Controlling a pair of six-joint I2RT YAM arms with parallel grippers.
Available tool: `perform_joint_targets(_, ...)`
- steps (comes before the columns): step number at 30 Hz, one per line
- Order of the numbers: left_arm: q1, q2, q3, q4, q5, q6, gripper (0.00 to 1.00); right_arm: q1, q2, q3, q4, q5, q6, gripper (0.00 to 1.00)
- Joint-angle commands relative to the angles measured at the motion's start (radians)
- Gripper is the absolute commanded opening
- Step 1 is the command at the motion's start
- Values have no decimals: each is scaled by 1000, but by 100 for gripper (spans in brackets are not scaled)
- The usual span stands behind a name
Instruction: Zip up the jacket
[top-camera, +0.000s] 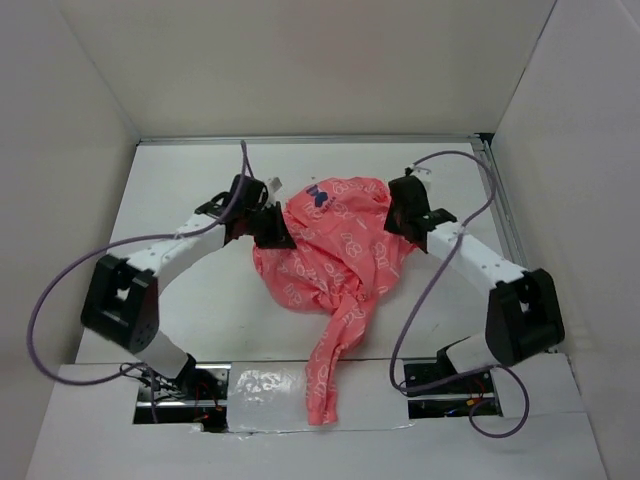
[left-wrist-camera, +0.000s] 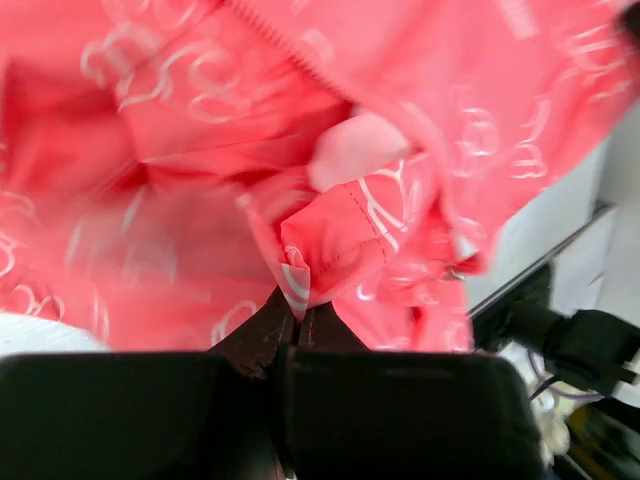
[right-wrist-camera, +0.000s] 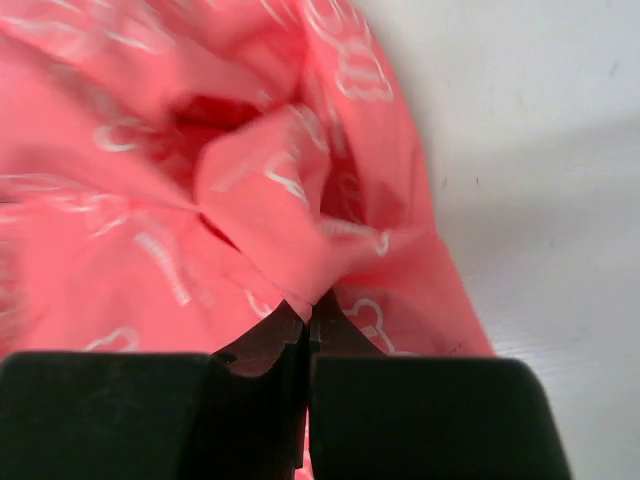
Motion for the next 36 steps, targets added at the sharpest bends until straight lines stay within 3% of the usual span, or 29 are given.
perform_joint_targets(1,0,-242,10,110,-80,61,0,1,-188,98,44,14,-54,0)
perform_joint_targets(3,6,-295,35,171,-151,80,0,-17,-245,183,61,-41,-114,0)
perform_joint_targets(7,75,-285,315,87,-269,100,0,-115,-249,446,35,-193,-164,0)
perform_joint_targets(11,168,-245,502,43,-214,131,0,-176,-197,731,-9,-351,-177,0)
perform_joint_targets(14,213,-266,509,24,-240,124,0,-225,-187,779,-80,-442,-157,0)
perform_joint_targets(16,230,-330,393,15,-273,104,0,-244,-225,689,-88,-454,-126,0)
perform_joint_targets(19,248,-421,154,56,-287,50,0,-281,-334,358,-7,-430,-60,4)
perform_joint_targets(20,253,-430,104,53,-269,20,0,-307,-377,190,36,-430,-40,16)
perform_joint_targets(24,247,-421,-115,24,-115,-21,0,-347,-394,-53,35,-424,19,34)
perform_joint_targets(25,236,-418,-144,11,-99,-33,0,-347,-391,-76,8,-410,21,47)
perform_joint_targets(26,212,-409,-176,4,-90,-71,5,-347,-390,-106,-6,-378,23,54)
perform_joint_targets(27,196,-406,-231,9,-50,-79,22,-345,-394,-118,-26,-366,29,61)
perform_joint_targets(30,138,-397,-293,-35,-8,-97,38,-338,-403,-109,-62,-347,29,73)
perform_joint_targets(31,121,-400,-302,-77,-23,-126,53,-329,-411,-92,-88,-347,11,99)
perform_joint_targets(32,107,-415,-312,-94,-31,-134,63,-318,-416,-86,-102,-336,6,100)
perform_joint_targets(33,81,-424,-322,-104,-43,-140,86,-301,-420,-83,-109,-335,-5,100)
perform_joint_targets(34,69,-436,-322,-118,-74,-151,99,-270,-423,-78,-120,-335,-13,100)
perform_joint_targets(36,43,-470,-303,-173,-112,-171,99,-227,-419,-77,-122,-356,-26,100)
